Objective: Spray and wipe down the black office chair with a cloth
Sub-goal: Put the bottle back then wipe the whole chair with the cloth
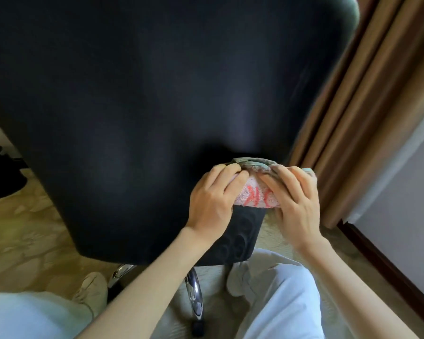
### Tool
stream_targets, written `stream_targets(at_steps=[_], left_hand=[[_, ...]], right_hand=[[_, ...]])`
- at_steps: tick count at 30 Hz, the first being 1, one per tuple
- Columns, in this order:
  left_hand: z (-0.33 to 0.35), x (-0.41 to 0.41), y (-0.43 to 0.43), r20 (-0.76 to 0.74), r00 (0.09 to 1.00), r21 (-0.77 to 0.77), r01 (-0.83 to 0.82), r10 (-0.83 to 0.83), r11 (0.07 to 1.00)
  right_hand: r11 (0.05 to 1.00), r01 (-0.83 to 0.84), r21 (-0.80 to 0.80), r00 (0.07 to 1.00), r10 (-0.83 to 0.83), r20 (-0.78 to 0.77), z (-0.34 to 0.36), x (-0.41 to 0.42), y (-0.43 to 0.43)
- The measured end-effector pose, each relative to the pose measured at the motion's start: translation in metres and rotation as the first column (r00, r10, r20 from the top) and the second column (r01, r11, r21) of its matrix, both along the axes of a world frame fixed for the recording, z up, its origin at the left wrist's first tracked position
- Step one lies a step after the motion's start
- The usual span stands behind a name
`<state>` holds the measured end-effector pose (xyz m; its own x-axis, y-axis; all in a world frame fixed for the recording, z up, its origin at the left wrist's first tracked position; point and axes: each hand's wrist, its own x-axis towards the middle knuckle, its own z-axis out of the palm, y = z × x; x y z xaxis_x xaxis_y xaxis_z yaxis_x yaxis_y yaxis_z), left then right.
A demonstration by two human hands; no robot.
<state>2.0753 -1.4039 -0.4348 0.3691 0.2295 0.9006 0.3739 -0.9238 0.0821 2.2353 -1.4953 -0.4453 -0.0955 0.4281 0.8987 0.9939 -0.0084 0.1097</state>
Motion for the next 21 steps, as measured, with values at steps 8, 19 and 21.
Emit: stream_targets(at_steps=[8, 19, 21], left_hand=[[-0.094, -0.010, 0.016, -0.261, 0.965, 0.009, 0.032, -0.029, 0.999], [-0.229, -0.025, 0.022, -0.541, 0.841, -0.125, -0.053, -0.023, 0.991], [-0.240, -0.023, 0.021, -0.553, 0.833, -0.146, -0.072, -0.021, 0.987]], right_hand=[[0.977, -0.019, -0.213, 0.980, -0.023, -0.197, -0.101, -0.005, 0.009], [0.839, -0.082, -0.538, 0.912, -0.154, -0.380, -0.231, -0.035, 0.016], [0.807, -0.085, -0.585, 0.900, -0.190, -0.392, -0.239, -0.036, 0.016]])
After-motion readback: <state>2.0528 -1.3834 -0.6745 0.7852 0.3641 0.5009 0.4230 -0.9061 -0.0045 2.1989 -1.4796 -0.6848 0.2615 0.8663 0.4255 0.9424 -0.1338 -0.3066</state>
